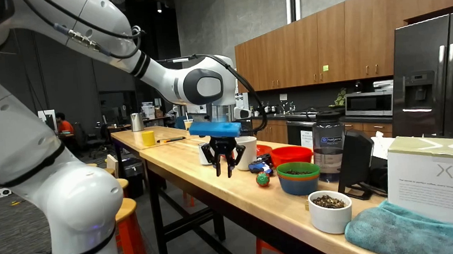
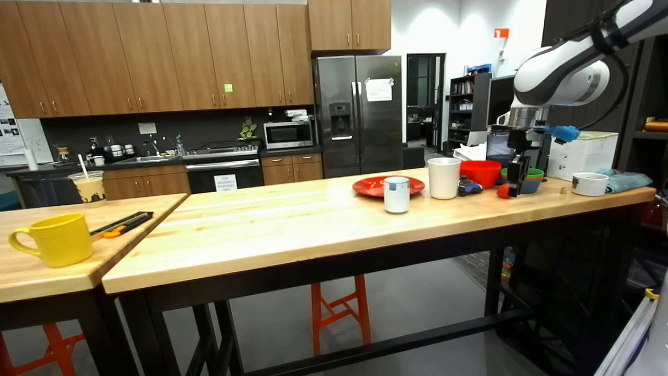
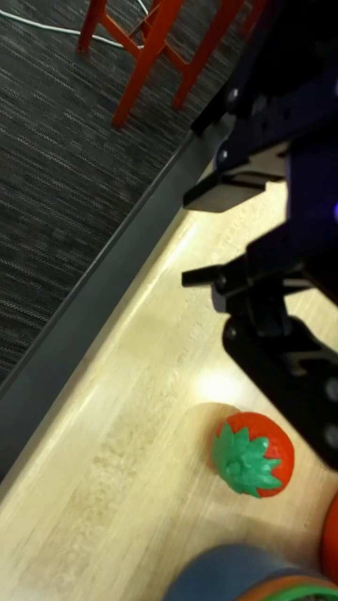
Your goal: Push the strawberry toy off of the table
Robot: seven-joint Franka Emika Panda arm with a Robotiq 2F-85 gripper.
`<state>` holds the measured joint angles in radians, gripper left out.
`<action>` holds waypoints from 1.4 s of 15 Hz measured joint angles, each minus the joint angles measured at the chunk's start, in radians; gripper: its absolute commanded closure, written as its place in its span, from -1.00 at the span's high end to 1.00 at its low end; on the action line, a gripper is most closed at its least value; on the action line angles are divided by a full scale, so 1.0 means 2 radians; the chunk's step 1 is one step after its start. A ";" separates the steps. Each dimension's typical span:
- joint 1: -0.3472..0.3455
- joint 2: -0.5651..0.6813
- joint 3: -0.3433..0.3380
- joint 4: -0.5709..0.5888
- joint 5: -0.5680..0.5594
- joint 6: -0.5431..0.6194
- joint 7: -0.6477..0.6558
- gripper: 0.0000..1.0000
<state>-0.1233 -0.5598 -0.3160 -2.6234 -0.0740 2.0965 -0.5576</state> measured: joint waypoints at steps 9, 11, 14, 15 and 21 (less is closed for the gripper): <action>0.002 0.058 -0.003 -0.035 0.000 0.034 -0.001 -1.00; 0.002 0.072 -0.003 -0.030 0.000 0.046 -0.001 -1.00; 0.003 0.079 -0.002 -0.024 0.000 0.042 -0.002 -1.00; 0.003 0.080 -0.002 -0.023 0.000 0.039 -0.002 -1.00; 0.003 0.079 0.001 0.020 0.027 -0.012 -0.002 -1.00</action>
<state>-0.1164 -0.4010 -0.3147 -2.5839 -0.0206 2.0734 -0.5619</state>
